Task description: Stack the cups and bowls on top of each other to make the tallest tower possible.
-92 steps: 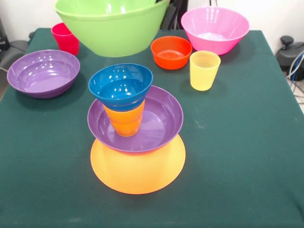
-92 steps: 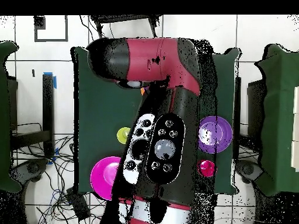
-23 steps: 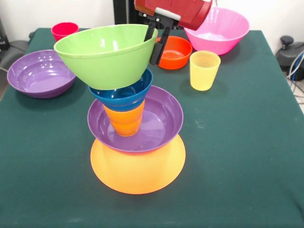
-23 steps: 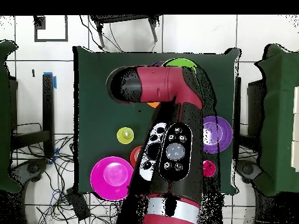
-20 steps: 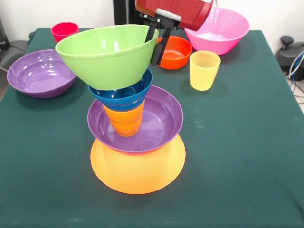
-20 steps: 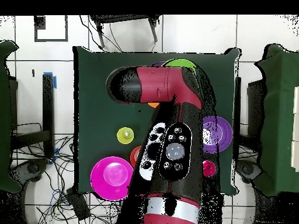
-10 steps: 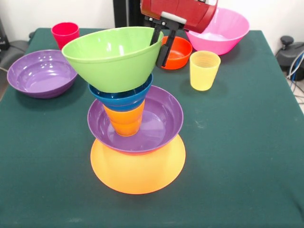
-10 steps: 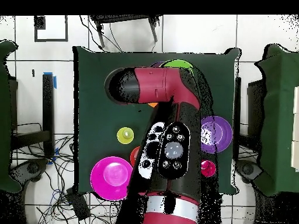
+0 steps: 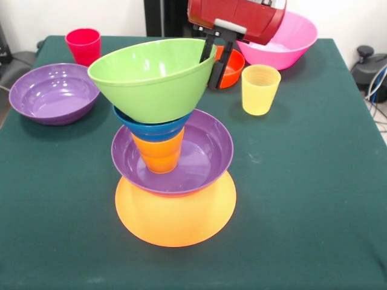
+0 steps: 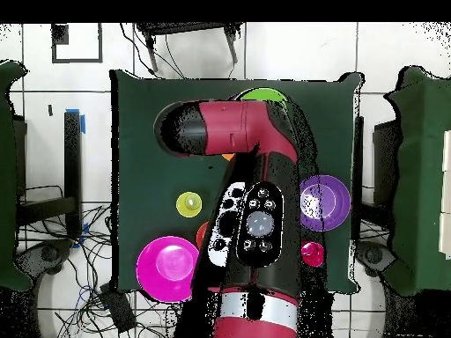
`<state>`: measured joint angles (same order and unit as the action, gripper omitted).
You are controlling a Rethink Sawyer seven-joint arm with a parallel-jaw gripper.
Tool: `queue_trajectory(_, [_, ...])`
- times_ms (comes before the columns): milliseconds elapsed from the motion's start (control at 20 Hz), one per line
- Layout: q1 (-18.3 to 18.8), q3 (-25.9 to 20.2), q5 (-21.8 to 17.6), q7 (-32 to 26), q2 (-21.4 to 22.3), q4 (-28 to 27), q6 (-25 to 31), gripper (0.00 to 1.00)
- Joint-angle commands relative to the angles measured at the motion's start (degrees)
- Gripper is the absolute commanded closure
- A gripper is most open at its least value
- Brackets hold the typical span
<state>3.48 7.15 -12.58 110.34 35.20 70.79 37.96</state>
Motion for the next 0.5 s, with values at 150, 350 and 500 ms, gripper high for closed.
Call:
queue_trajectory(150, [1.22,-4.48,-5.21,-5.07,-2.93,4.76,-1.55,1.00])
queue_trajectory(350, [1.03,-3.88,-5.81,-5.12,-2.91,4.70,-1.74,1.00])
queue_trajectory(500, [0.92,-3.50,-6.24,-5.40,-2.90,4.50,-1.49,1.00])
